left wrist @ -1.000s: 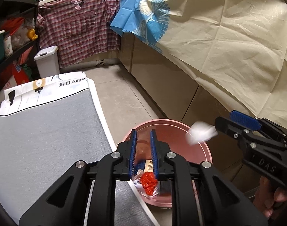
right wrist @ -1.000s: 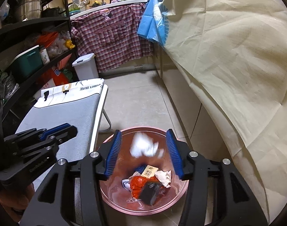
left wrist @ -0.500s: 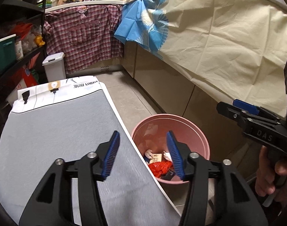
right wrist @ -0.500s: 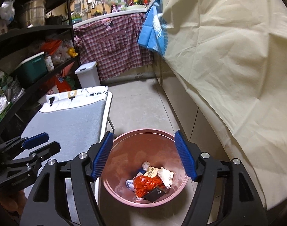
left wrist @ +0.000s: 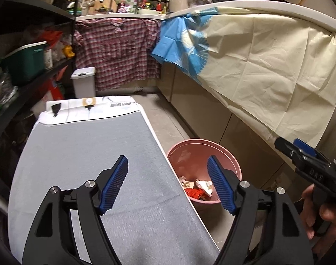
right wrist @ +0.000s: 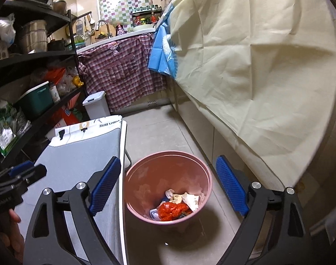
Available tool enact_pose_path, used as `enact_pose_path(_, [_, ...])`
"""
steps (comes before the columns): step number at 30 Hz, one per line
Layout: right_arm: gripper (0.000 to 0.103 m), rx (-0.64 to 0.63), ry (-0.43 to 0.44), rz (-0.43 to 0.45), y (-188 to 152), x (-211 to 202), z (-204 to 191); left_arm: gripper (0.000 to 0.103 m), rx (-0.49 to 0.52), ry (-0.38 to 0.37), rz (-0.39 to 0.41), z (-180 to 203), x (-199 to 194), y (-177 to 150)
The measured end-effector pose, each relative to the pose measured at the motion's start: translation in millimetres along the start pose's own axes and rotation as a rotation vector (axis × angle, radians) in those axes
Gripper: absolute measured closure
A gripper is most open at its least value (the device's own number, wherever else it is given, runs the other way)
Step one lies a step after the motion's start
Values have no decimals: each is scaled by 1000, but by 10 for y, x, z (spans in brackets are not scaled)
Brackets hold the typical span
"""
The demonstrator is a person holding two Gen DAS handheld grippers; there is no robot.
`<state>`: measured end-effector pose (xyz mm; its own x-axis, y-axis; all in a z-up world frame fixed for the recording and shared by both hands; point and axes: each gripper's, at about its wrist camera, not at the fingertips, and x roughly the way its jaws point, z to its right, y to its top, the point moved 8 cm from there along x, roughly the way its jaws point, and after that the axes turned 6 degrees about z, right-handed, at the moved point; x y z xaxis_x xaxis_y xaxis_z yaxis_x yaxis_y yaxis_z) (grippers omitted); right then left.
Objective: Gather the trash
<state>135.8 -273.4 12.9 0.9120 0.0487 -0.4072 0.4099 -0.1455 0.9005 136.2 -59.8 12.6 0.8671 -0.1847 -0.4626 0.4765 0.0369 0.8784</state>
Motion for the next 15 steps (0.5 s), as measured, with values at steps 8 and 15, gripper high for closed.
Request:
enact_pose_path(8, [10,-90,-32,32,-152,-379,-131,26,-27,63,-30,2,-256,-282])
enact_pose_path(15, [10,-130,-63,22,-294,-548,-156,26,-37,99,-28,22,-484,-563])
